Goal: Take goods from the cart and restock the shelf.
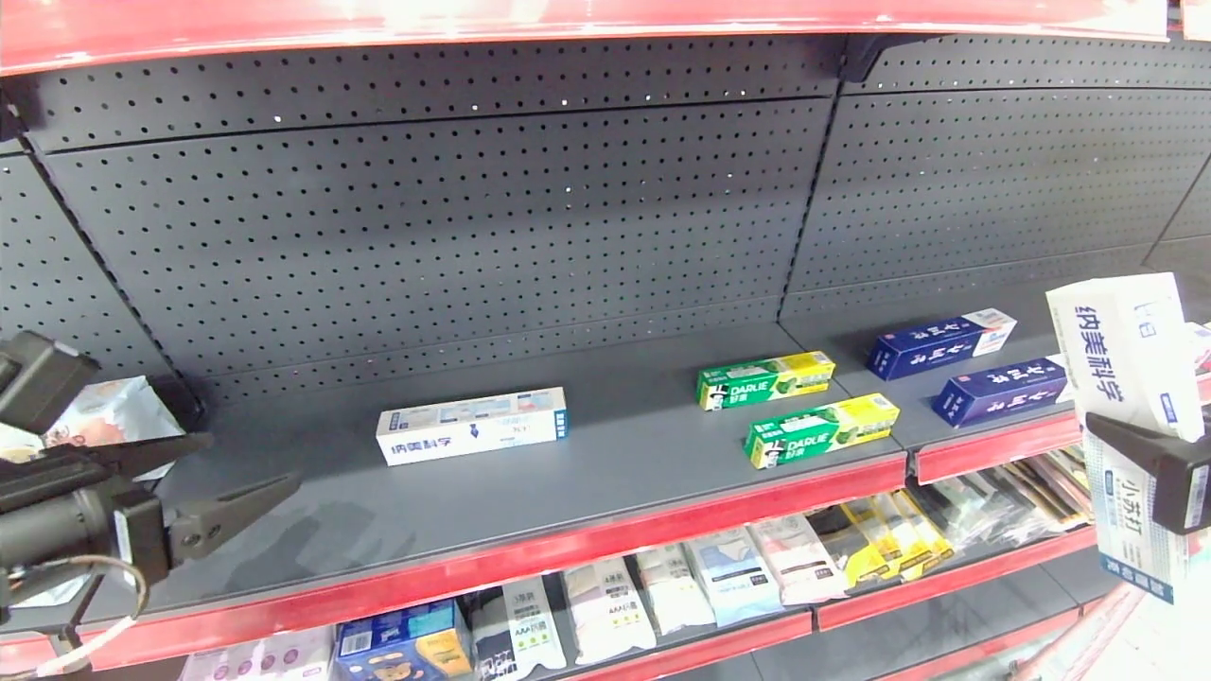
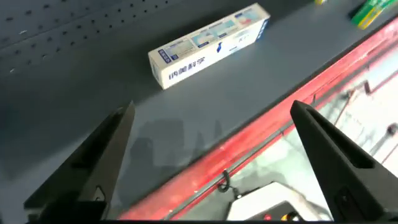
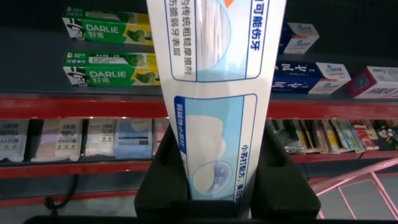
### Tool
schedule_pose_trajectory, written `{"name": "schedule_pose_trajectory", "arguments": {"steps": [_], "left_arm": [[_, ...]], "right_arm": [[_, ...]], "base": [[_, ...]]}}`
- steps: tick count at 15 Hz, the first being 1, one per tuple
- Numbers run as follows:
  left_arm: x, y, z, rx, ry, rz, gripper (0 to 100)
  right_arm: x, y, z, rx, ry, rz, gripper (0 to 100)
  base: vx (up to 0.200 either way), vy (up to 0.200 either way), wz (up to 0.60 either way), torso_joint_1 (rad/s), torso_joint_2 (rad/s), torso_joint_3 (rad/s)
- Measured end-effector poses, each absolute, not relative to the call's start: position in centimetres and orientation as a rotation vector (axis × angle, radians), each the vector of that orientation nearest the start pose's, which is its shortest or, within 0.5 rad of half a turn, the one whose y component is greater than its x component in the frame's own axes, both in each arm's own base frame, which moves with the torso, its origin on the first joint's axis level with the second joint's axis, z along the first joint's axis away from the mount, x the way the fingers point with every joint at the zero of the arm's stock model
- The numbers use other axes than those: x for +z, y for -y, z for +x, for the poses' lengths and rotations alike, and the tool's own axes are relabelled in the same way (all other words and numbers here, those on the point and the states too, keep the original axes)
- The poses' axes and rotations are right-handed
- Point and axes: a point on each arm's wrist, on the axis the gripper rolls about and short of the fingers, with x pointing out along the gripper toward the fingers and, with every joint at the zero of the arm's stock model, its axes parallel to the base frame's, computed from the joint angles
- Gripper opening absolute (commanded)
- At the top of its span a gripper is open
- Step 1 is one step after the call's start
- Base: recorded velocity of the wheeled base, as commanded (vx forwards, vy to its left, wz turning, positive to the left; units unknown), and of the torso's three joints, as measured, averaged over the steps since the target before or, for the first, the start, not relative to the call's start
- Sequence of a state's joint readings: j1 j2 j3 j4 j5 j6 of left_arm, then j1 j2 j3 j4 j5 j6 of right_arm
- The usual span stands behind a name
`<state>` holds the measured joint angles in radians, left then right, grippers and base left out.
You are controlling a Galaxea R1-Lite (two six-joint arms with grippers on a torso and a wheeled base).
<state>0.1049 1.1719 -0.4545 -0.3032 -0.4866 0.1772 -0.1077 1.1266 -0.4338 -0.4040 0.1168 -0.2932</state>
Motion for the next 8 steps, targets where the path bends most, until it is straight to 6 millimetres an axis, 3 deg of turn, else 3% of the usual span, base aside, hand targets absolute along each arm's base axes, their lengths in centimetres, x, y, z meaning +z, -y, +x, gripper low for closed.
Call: {"name": "schedule_pose_trajectory", "arguments": {"steps": [4,8], "left_arm": [[15.1,-2.6,21.0,-0.508,-0.32,0.13,100],[12.0,-3.6,23.8,-0.6,-0.352,0.173,100]], "right_arm": [[18.7,1.4,15.5,0.056,-0.294,-0.259,0],[18.8,1.4,15.7,0.052,-0.295,-0.262,0]], "base": [[0.0,0.0,0.0,0.0,0.0,0.0],[0.0,0.0,0.0,0.0,0.0,0.0]]}}
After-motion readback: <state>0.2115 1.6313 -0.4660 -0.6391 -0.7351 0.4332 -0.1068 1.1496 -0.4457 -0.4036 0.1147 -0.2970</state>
